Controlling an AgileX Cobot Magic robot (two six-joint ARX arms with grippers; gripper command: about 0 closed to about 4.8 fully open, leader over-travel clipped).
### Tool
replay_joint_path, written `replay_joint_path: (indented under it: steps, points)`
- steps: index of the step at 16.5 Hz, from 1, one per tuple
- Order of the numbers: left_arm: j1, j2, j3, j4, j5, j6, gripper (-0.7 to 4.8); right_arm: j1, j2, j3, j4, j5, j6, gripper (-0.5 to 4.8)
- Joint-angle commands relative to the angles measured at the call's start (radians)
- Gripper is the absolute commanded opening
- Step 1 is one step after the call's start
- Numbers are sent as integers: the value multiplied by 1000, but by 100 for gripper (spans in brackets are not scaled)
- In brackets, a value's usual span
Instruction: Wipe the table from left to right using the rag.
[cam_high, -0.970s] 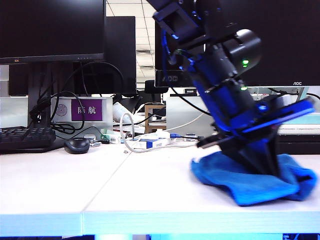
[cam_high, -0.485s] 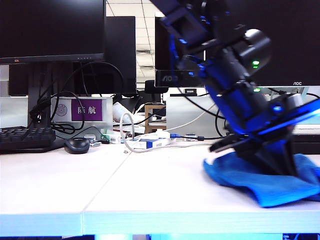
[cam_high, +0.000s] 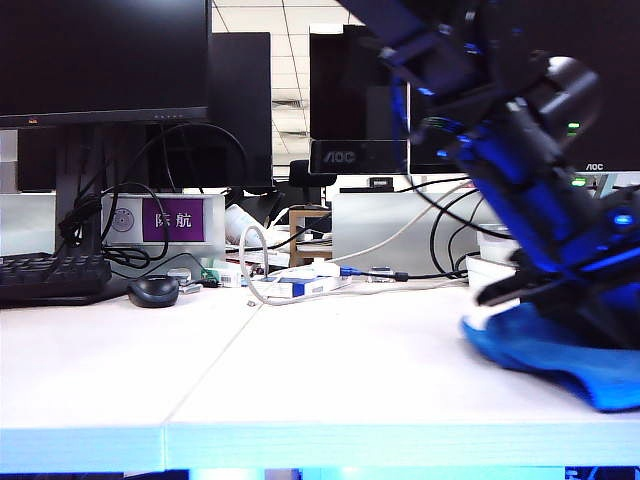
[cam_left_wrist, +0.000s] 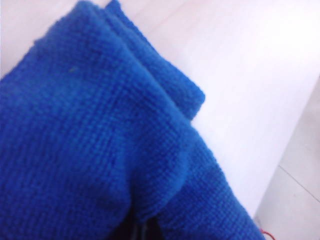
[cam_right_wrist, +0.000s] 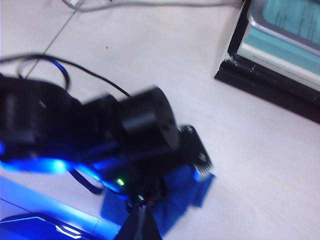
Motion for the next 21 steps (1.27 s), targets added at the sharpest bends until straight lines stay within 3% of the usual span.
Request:
replay_joint_path:
  steps: [1,21]
  points:
    - [-18,29,34,-12,7,-6,-6,0,-2,4,18,2,3,-1]
    - [-53,86,42,256,112,-263,-6,0,-4,4,18,-21,4,-1]
